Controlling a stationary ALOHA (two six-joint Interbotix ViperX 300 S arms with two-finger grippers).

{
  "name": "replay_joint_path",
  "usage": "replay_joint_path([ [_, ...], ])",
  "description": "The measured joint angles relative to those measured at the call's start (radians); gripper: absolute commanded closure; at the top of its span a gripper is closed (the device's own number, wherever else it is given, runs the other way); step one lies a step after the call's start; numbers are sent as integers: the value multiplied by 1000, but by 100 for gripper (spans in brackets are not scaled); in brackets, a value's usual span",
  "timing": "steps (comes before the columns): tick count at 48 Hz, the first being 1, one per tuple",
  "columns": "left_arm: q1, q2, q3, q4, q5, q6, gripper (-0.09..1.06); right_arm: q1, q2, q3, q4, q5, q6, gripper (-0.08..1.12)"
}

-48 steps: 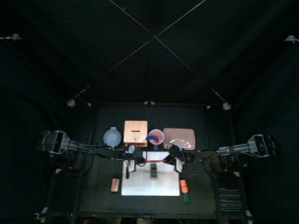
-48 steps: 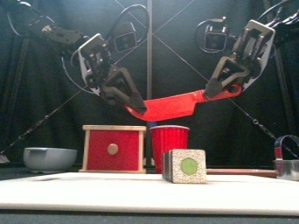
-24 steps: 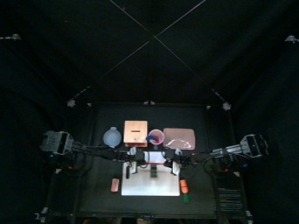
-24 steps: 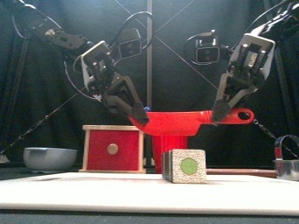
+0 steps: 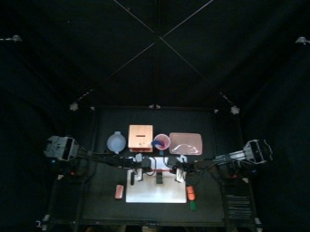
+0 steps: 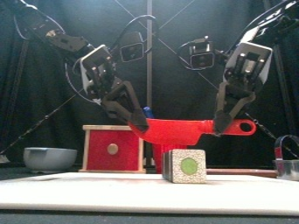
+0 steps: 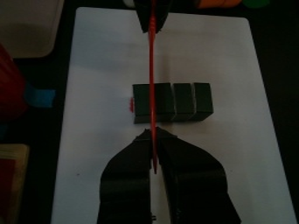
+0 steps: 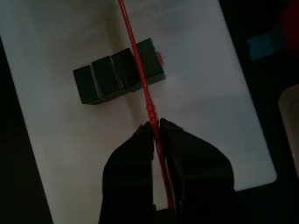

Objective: Place sushi on board then cut the sushi with the knife then place the pieces on the plate
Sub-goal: Cut the sushi into 4 pieces

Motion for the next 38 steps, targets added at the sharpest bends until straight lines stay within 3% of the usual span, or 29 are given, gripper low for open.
replay_joint_path([
  [11, -8, 2, -2, -23, 14, 2, 55, 6, 3, -2, 0, 0, 0, 82],
  [38, -8, 40, -9, -23, 11, 0, 55, 8, 9, -2, -6, 0, 0, 82],
])
